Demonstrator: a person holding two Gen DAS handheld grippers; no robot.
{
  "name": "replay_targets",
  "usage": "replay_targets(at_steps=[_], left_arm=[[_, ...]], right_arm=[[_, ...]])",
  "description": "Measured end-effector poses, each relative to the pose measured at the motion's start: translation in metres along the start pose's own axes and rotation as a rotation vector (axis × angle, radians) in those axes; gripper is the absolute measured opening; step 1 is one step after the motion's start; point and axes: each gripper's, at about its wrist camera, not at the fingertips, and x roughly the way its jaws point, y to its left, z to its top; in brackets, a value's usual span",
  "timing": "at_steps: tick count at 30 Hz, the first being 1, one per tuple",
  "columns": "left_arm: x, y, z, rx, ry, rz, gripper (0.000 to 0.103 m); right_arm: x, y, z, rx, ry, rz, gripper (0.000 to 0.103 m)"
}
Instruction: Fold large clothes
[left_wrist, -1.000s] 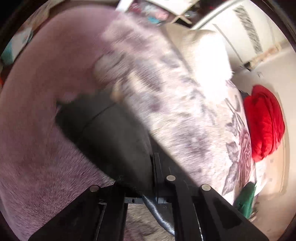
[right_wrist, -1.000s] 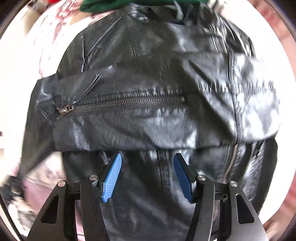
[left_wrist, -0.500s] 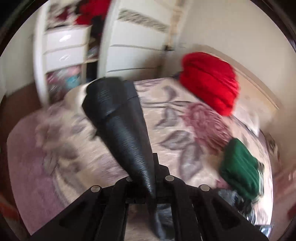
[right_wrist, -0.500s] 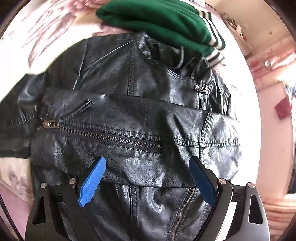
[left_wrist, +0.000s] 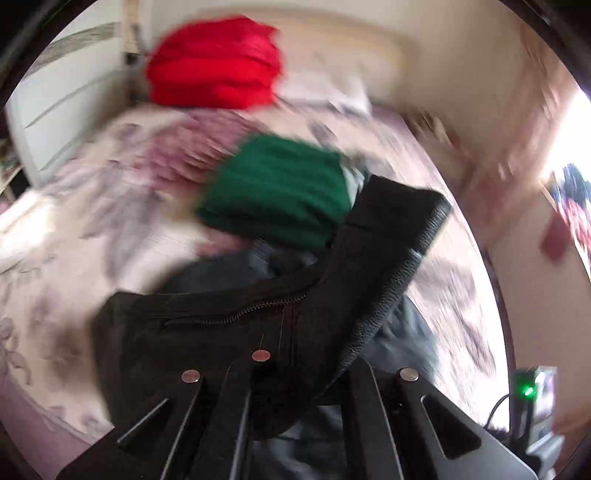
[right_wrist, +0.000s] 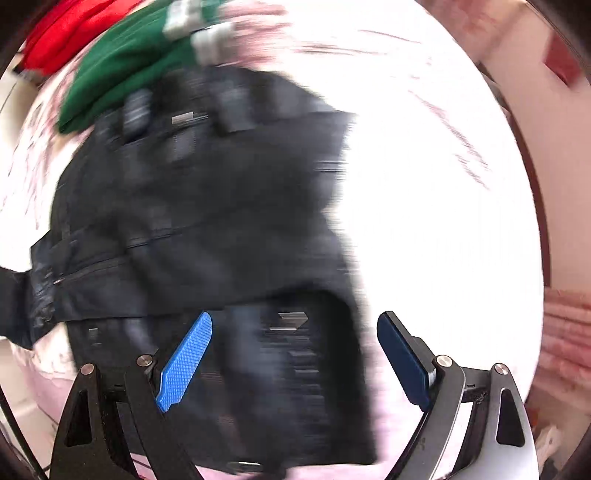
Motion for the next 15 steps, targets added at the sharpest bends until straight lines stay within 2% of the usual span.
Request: replay_targets(at_steps=[2,5,8,10,11,13,14,15], left_arm=[[0.022,-0.034,-0.009,0.044,0.056,-0.010,0.001],[0.056,-0.079,-0.030,0.090,0.143,-0.020,0.002],[0.085,-0.101,-0.053,0.113,0.236,0.012,0.004],[0.099,-0.104,-0.064,0.087,0.300,0.034,0.008],[0.103,-0.102,-0.067,0.070,0.327,0.035,0.015],[0.105,-0.103,-0.071,0.051,0.367,0.028,0.038],[0.104,-0.104,-0.072,0.043,0.374,0.016,0.057],[0.099,-0.106,-0.071,0.029,0.375,-0.001,0.071]], right_arm=[[0.009,-0.050,0.005,0.041,0.021,-0.017,0.093],[0.023,-0.103,0.012,0.089,0.045,-0.025,0.093],[0.032,-0.145,0.018,0.141,0.066,0.008,0.093],[0.035,-0.165,0.021,0.177,0.077,0.055,0.093],[0.037,-0.172,0.023,0.193,0.084,0.087,0.093],[0.041,-0.191,0.027,0.238,0.103,0.171,0.093],[0.042,-0.198,0.030,0.254,0.108,0.217,0.093],[0.041,-0.203,0.032,0.261,0.109,0.258,0.093]])
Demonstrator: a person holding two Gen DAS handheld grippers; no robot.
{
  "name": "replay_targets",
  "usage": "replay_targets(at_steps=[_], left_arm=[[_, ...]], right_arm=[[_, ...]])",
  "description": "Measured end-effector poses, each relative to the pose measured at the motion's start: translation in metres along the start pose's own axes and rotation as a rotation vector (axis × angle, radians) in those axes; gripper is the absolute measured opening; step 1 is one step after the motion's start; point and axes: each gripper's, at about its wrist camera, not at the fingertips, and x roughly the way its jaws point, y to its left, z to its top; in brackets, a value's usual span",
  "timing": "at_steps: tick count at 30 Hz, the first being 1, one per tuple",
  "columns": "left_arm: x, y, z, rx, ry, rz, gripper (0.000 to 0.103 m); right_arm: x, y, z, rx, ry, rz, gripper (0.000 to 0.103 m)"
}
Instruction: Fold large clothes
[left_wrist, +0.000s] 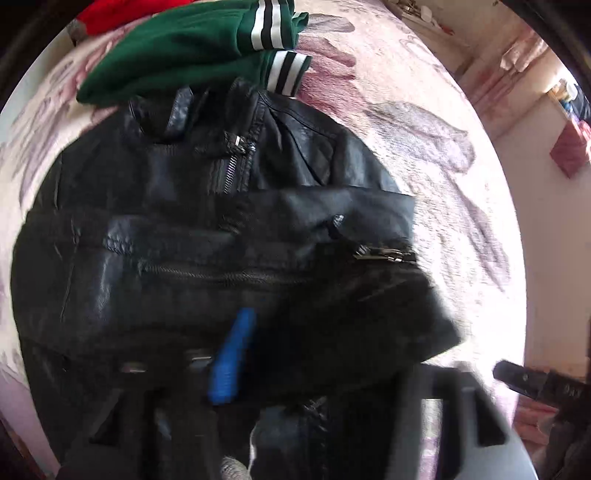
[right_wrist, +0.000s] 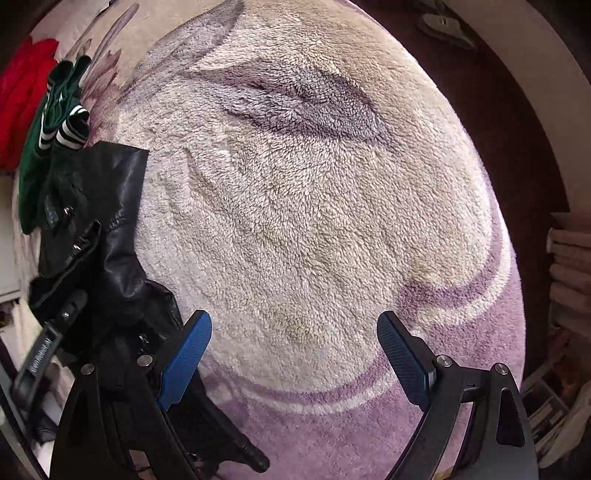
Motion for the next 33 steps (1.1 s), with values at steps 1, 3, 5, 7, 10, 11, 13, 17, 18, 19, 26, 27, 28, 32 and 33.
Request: replay_targets(at_steps=[1,3,5,7,10,11,13,17,18,19,26,27,28,32,33], left_arm=[[-0.006,0.000,-0.001,-0.005,0.001,-0.010,0.075],[-0.019,0.001,-0.002,-0.010,-0.002,-0.020,0.077],[-0.038,0.015,-0.004,-0.034,-0.006,-0.022,0.078],[-0.059,0.038,-0.007,-0.081,-0.018,-0.009,0.081],[-0.079,0.086,-0.011,-0.152,-0.044,0.065,0.081],[-0.082,0.104,-0.010,-0.174,-0.047,0.089,0.081],[-0.083,0.145,-0.007,-0.223,-0.041,0.187,0.081],[-0.067,0.222,0.003,-0.340,-0.025,0.349,0.081],[-0.064,0.241,0.001,-0.358,-0.023,0.369,0.081],[-0.059,0.256,0.004,-0.378,-0.022,0.400,0.081],[-0.046,0.289,0.019,-0.437,-0.037,0.408,0.081],[-0.046,0.290,0.020,-0.441,-0.044,0.400,0.081],[-0.044,0.291,0.021,-0.441,-0.042,0.397,0.081],[-0.010,0.309,0.028,-0.438,0.026,0.416,0.086],[0.001,0.312,0.027,-0.441,0.045,0.415,0.090]], right_arm=[[-0.002,-0.002,0.003,0.004,0.006,0.038,0.093],[-0.008,-0.003,0.006,0.015,0.024,0.124,0.093],[-0.012,0.003,0.009,0.018,0.054,0.222,0.093],[-0.014,0.016,0.014,-0.001,0.080,0.314,0.093],[-0.009,0.044,0.018,-0.023,0.111,0.384,0.093],[-0.005,0.056,0.019,-0.033,0.124,0.405,0.093],[0.004,0.076,0.017,-0.034,0.148,0.429,0.093],[0.036,0.118,0.018,-0.123,0.195,0.341,0.092],[0.039,0.127,0.015,-0.148,0.195,0.336,0.090],[0.041,0.134,0.014,-0.173,0.187,0.329,0.063],[0.017,0.135,0.009,-0.169,0.096,0.247,0.015],[0.002,0.133,0.007,-0.188,0.061,0.256,0.014],[-0.008,0.134,0.006,-0.200,0.033,0.263,0.014],[-0.026,0.143,0.011,-0.280,-0.038,0.219,0.014],[-0.021,0.148,0.014,-0.298,-0.041,0.196,0.014]])
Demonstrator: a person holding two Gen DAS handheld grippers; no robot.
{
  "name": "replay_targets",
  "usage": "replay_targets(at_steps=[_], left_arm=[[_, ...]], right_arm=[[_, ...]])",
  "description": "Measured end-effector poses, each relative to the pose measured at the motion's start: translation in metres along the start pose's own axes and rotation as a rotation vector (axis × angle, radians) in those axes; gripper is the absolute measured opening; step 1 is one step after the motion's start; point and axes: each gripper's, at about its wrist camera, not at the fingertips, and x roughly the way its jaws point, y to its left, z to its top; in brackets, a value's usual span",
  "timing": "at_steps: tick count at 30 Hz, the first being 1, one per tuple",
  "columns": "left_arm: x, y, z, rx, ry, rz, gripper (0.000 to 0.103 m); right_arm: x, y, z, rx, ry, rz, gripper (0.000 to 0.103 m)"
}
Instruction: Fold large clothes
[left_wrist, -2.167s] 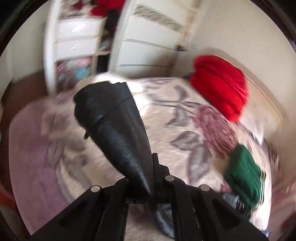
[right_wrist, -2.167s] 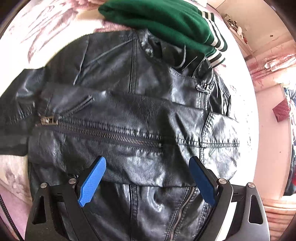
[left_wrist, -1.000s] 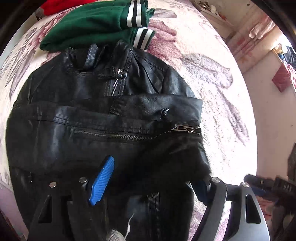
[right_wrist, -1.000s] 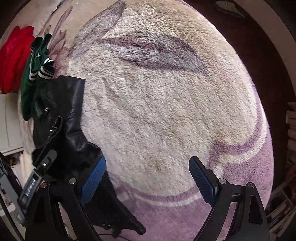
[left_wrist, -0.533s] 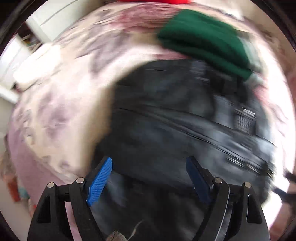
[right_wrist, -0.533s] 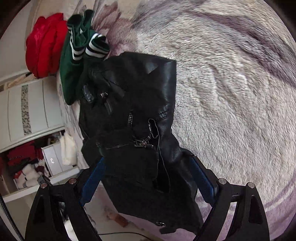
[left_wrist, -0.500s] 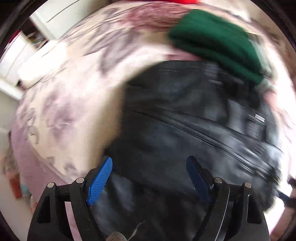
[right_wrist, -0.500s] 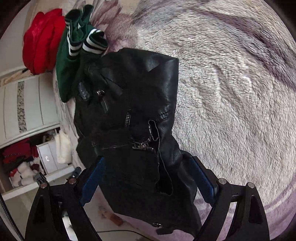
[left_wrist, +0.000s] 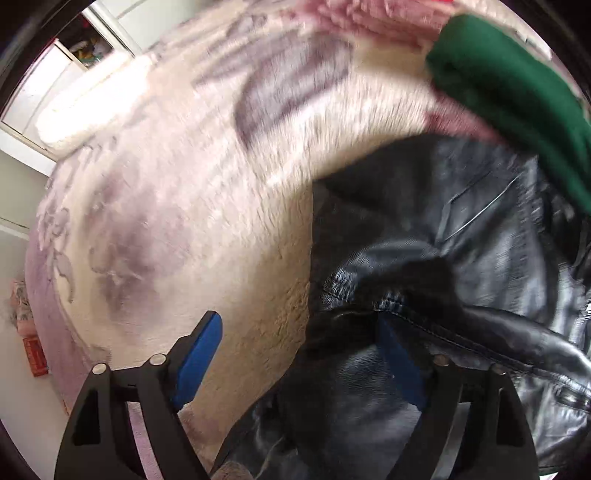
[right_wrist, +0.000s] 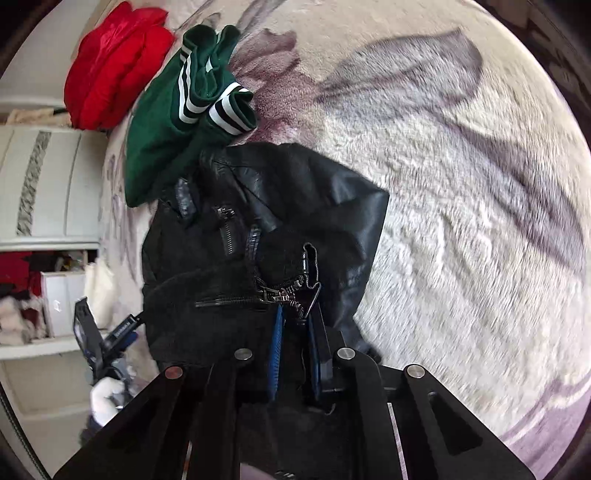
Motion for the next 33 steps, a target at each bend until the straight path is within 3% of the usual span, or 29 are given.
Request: replay_targets(at_steps=[2,5,7,13,16,19,20,21,22,23,25,27,30,33], left_arm=[[0.011,0.004,-0.001,-0.020,-0.007,0.009,0.103],[0.006,0.012,-0.002,-0.035,0.005,-0.027,0.103],[-0.008,0.015,-0.005,-0.011,-0.015,-0.019,0.103],[-0.047,0.001,-0.031,0.092,-0.136,0.096,0.103],[-0.029,-0.016,-0.041,0.133,-0.096,0.127,0.103],[-0.016,-0.020,-0.042,0.121,-0.085,0.139,0.103],[-0.015,-0.021,-0.043,0.119,-0.092,0.139,0.103],[-0.015,-0.022,-0.042,0.124,-0.095,0.142,0.103],[-0.015,-0.023,-0.043,0.134,-0.100,0.146,0.103],[-0.016,-0.023,-0.042,0.140,-0.102,0.145,0.103],[-0.017,-0.021,-0.041,0.147,-0.099,0.132,0.103],[-0.018,-0.019,-0.040,0.150,-0.089,0.113,0.103],[-0.024,-0.014,-0.038,0.126,-0.066,0.106,0.103],[-0.048,0.011,-0.045,0.070,-0.084,0.113,0.103]], right_arm=[[0.024,-0.006,0.005,-0.017,0.021,-0.073,0.014],[0.046,-0.018,0.013,0.010,0.103,-0.075,0.015],[0.039,-0.031,0.020,0.056,0.135,0.004,0.016],[0.013,-0.098,0.036,0.283,0.113,0.141,0.053],[0.041,-0.132,0.055,0.401,0.153,0.208,0.053],[0.080,-0.138,0.067,0.490,0.287,0.397,0.053],[0.088,-0.137,0.067,0.513,0.313,0.422,0.053],[0.091,-0.133,0.068,0.515,0.304,0.414,0.048],[0.090,-0.124,0.071,0.461,0.296,0.360,0.023],[0.081,-0.110,0.074,0.358,0.280,0.275,0.012],[0.064,-0.084,0.074,0.229,0.228,0.162,0.007],[0.054,-0.083,0.074,0.167,0.175,0.051,0.006],[0.055,-0.085,0.071,0.174,0.201,0.067,0.008],[0.016,-0.084,0.050,0.130,0.191,0.040,0.040]])
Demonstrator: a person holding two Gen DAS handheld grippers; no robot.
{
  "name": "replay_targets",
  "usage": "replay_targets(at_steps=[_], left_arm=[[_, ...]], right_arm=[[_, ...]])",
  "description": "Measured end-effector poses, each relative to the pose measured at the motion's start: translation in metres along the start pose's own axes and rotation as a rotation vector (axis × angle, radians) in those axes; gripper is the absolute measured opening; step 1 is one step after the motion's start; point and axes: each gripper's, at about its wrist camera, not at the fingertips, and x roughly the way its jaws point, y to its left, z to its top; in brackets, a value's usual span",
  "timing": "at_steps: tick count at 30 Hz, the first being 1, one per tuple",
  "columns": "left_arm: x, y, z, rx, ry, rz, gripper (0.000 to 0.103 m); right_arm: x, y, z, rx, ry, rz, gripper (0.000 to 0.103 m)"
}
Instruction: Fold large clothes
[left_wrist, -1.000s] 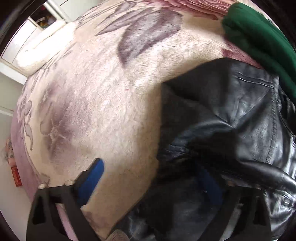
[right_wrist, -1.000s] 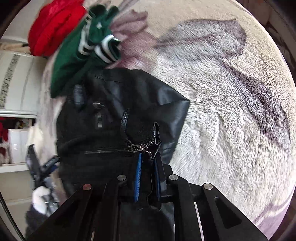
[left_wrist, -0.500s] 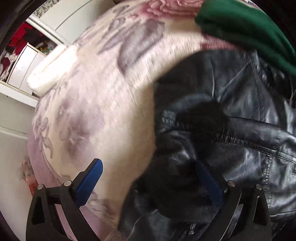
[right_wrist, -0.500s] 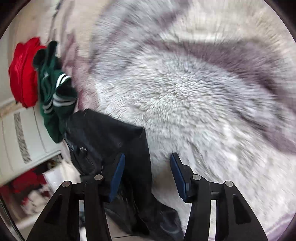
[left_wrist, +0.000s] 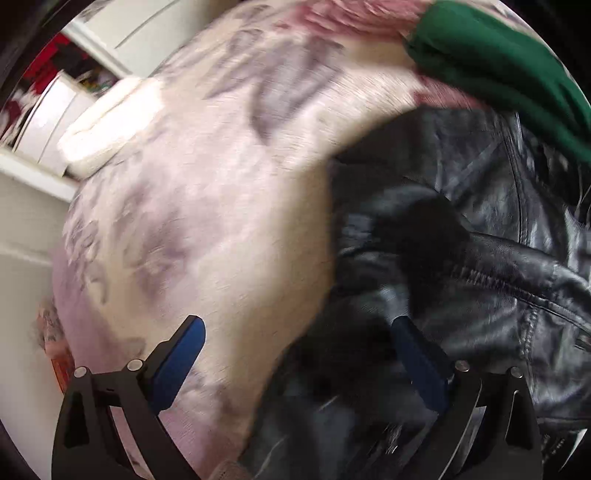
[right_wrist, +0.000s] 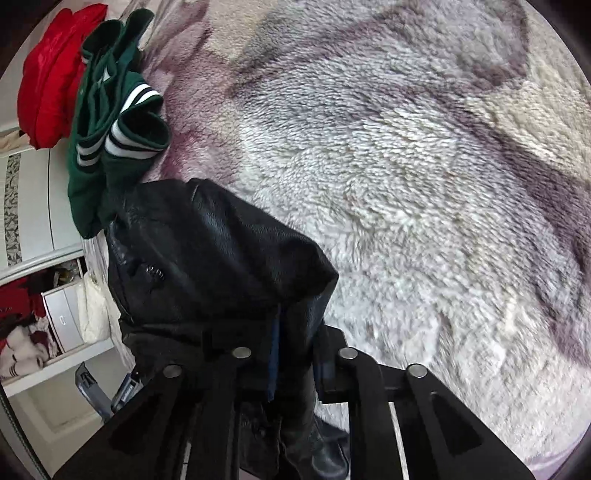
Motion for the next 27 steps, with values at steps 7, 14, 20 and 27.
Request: replay_targets(at_steps=[7,14,20,27], left_arm=[[0.019,0.046,-0.056,0.015,0.059,0.072,0.103],[0.068,0.058,-0.064,-0.050,0.124,0.004,0.103],[0.069,0.073,-0.068,-0.030,0.105,-0.079,0.103],[0.032,0.109,-0.090,-0.056,0.151,-0.256,0.103]], right_arm=[[-0.005,-0.030,-0.117,-0.016,0.132,-0.056,0.060],[0.036,-0.026,-0.141,-0.022,0.126,-0.137,0.024],[0.039,-0.025,-0.146,0.075,0.070,-0.225,0.013],[0.004,-0.037,-0.185,0.079,0.188,-0.125,0.062]])
